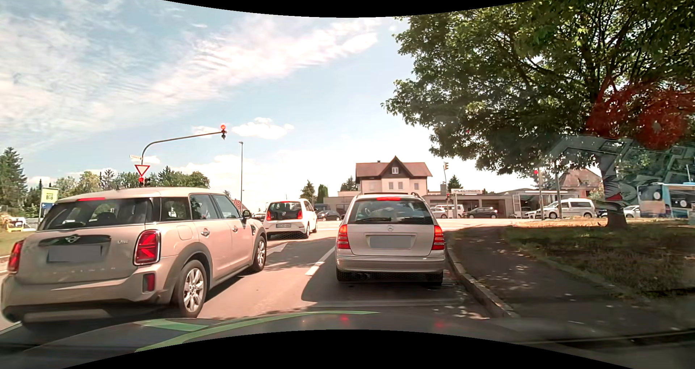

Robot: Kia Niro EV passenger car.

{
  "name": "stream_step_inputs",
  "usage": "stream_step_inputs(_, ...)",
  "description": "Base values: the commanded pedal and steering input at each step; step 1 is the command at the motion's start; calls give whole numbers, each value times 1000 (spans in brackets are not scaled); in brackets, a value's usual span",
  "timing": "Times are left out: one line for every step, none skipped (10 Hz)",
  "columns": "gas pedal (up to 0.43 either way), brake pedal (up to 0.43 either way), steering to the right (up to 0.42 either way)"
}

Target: Follow the waypoints while adhering to traffic rules and regulations

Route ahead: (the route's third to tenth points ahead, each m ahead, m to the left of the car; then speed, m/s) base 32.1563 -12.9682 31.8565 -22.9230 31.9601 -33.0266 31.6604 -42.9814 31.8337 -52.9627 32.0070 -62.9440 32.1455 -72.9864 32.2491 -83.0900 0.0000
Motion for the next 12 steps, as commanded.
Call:
stream_step_inputs(0,280,80)
stream_step_inputs(0,280,81)
stream_step_inputs(0,280,81)
stream_step_inputs(0,280,81)
stream_step_inputs(0,280,81)
stream_step_inputs(0,280,81)
stream_step_inputs(0,280,81)
stream_step_inputs(0,280,81)
stream_step_inputs(0,280,80)
stream_step_inputs(0,280,81)
stream_step_inputs(0,280,81)
stream_step_inputs(0,280,81)
